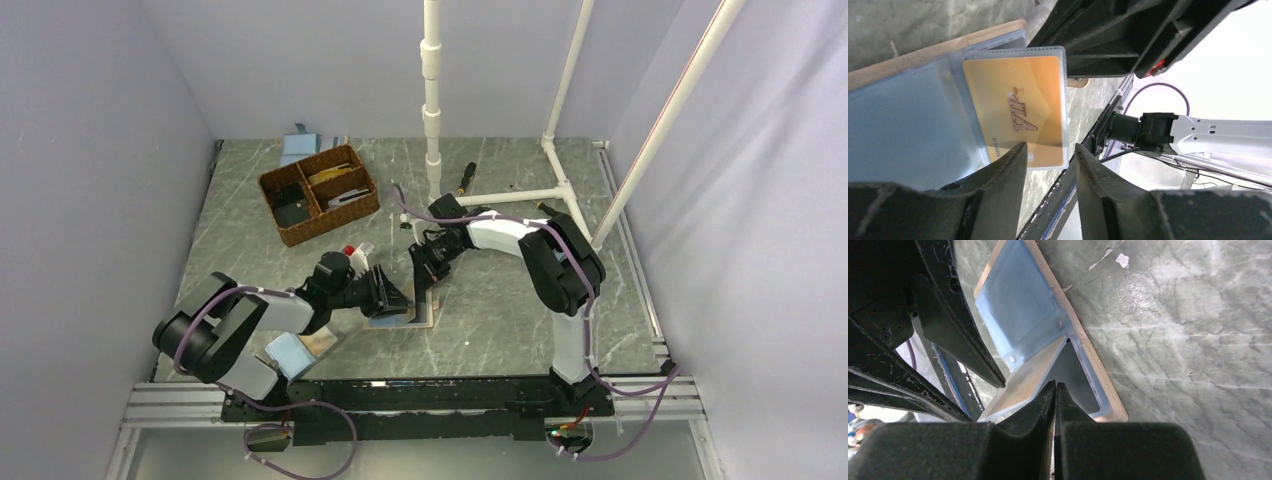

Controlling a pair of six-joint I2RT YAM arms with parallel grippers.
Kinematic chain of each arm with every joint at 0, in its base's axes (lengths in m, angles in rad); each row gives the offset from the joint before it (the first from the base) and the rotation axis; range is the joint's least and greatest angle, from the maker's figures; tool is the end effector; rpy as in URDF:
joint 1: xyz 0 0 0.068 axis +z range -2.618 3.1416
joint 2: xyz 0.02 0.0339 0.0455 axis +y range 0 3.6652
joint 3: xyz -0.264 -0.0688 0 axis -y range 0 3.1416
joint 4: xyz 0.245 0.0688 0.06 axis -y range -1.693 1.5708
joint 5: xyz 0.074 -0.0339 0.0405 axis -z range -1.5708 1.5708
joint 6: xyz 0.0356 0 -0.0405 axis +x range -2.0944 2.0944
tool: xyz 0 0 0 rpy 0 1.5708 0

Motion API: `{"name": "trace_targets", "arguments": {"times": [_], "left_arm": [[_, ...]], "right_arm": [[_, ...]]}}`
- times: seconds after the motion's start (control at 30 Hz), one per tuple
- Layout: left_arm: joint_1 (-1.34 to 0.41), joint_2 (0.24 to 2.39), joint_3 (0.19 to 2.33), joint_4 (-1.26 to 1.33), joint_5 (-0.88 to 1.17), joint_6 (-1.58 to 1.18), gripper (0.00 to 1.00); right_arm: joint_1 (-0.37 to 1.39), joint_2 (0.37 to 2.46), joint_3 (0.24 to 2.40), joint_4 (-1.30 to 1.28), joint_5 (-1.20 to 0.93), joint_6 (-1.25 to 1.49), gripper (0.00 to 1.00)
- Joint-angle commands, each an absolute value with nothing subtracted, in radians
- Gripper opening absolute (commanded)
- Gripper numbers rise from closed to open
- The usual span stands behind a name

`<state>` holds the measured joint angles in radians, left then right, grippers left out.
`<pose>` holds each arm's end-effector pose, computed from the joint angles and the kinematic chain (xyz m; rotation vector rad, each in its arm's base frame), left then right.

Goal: Take the credit cards out of the card holder
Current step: Pick up the card holder from the center of the board.

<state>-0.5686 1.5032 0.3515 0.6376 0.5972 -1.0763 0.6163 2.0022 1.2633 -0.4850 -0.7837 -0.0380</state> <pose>0.1971 -0.1497 0.1267 -0.1840 2.4137 -1.5181 0.3002 0.2434 0.1394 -1.0838 2.5676 1.2398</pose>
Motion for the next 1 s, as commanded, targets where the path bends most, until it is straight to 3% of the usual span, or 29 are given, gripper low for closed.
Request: {"name": "trace_targets", "arguments": {"times": [0.0, 0.3, 0.77, 0.97], "left_arm": [[-0.577, 1.468, 0.369, 0.675, 0.595, -1.074, 0.46], [-0.577, 1.216, 0.370, 0.342, 0.413, -0.978, 0.53], [-0.577, 1.175, 0.328, 0.354, 0.407, -0.993, 0.54], [-0.577, 1.222, 0.345, 0.389, 0.420, -0.988, 0.54]], "right_arm": [[0.607, 1.970, 1.294, -0.489, -0.855, -0.022, 0.06], [0.557, 1.986, 1.281, -0.488, -0.992, -0.002, 0.19], [0.537, 2.035, 1.283, -0.501, -1.121, 0.036, 0.43], [0.524, 2.042, 1.282, -0.504, -1.133, 0.035, 0.47]]}}
